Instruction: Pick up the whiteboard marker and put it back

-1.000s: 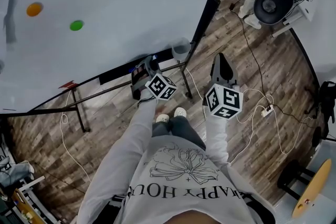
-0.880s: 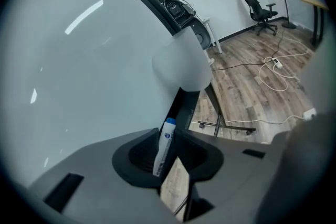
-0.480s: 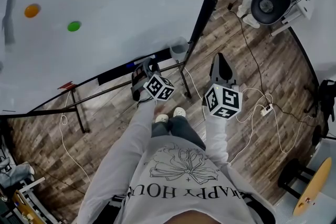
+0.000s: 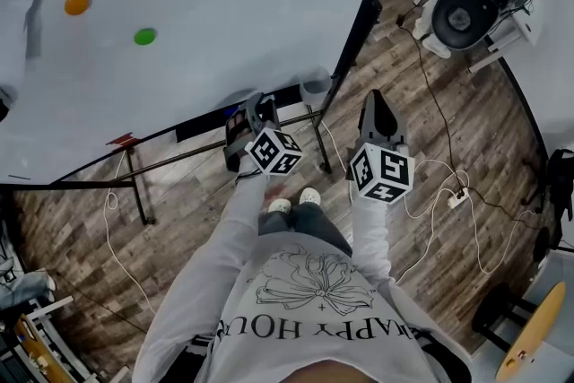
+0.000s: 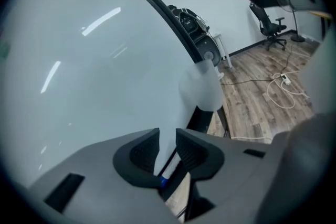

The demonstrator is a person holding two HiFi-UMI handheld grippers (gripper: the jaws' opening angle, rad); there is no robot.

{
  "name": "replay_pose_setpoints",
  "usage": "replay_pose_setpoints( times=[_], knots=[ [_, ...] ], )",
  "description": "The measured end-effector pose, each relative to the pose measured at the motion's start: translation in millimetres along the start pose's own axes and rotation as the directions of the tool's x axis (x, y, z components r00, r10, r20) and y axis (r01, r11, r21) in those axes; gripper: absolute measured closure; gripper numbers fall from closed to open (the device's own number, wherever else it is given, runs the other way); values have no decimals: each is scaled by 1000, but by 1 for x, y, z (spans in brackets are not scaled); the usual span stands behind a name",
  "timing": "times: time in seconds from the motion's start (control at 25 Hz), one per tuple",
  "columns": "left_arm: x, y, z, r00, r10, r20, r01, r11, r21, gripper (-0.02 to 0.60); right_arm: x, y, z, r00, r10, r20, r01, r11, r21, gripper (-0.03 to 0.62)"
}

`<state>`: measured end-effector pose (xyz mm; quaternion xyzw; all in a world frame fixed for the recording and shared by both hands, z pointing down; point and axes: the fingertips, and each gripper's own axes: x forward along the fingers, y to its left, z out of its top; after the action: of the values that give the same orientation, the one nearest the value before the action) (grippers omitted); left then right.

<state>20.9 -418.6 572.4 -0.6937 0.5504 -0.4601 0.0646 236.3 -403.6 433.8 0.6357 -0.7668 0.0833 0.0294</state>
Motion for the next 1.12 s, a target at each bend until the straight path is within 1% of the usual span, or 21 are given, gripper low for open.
replay_pose_setpoints(
  times=[0.08,0.12,0.2,0.24,0.32,0.4,0.44,0.56,0.68,0.88,1.12],
  knots=[
    [-14,17,13,999,19,48,-16,998,-65,488,1,7,3,1000,15,8,-15,1000,2,585],
    [-22,26,19,997,27,76,-18,994,-111,494,1,11,4,1000,22,12,-22,1000,2,585],
    [-38,46,33,989,42,139,-10,975,-223,522,3,20,7,999,39,19,-39,999,-1,585],
    [-47,56,40,984,51,172,-1,959,-282,532,3,24,9,999,48,22,-47,999,-3,585],
    [-63,76,52,969,77,235,23,919,-393,546,5,33,13,998,63,28,-63,998,-8,585],
    [-78,94,62,951,106,290,48,878,-476,555,6,39,17,997,76,35,-75,997,-13,585],
    [-84,101,66,943,118,311,58,862,-504,558,7,42,18,996,81,39,-80,997,-15,585],
    [-99,116,73,924,147,352,79,828,-555,561,8,48,23,995,87,49,-86,996,-19,585],
    [-112,126,77,910,168,378,95,804,-587,561,8,53,28,994,88,57,-87,996,-22,585],
    [-121,133,74,897,192,397,100,789,-606,563,9,63,31,994,90,66,-88,996,-32,585],
    [-127,137,73,890,207,407,97,785,-612,563,7,64,34,994,84,71,-81,996,-37,585]
  ],
)
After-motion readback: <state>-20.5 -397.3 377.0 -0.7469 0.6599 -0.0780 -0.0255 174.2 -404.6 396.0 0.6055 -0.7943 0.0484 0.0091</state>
